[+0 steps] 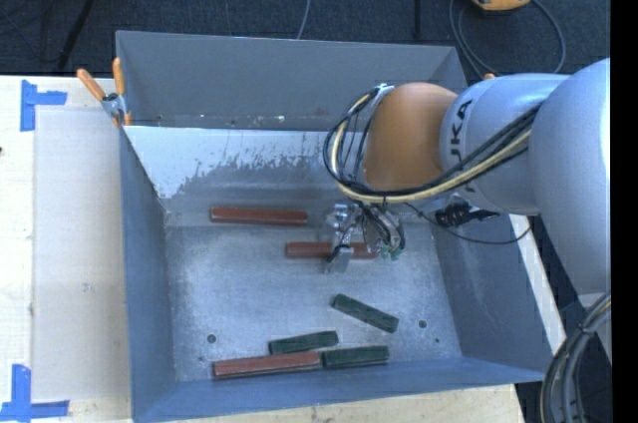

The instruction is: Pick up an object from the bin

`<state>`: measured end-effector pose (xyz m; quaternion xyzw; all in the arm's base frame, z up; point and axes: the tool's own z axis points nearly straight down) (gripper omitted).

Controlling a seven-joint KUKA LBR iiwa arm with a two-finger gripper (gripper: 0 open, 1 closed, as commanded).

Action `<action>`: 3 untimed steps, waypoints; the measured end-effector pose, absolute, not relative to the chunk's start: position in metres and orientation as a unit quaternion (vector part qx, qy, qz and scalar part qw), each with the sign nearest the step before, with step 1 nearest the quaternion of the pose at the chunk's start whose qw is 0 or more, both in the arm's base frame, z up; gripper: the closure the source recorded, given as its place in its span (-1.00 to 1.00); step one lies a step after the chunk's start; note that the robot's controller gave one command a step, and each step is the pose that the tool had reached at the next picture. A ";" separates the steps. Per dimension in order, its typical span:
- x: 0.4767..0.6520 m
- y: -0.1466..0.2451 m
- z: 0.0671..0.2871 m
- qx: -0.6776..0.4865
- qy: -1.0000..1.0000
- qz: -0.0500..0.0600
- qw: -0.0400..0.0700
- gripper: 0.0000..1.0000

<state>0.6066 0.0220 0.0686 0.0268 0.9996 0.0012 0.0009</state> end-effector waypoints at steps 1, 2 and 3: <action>0.607 0.022 0.069 0.027 1.000 0.001 0.001 1.00; 0.605 0.022 0.072 0.027 1.000 0.001 0.000 1.00; 0.603 0.021 0.091 0.027 1.000 0.000 -0.004 1.00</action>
Offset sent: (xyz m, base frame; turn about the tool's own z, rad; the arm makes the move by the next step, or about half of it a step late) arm 0.0001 0.0000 0.1186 0.0000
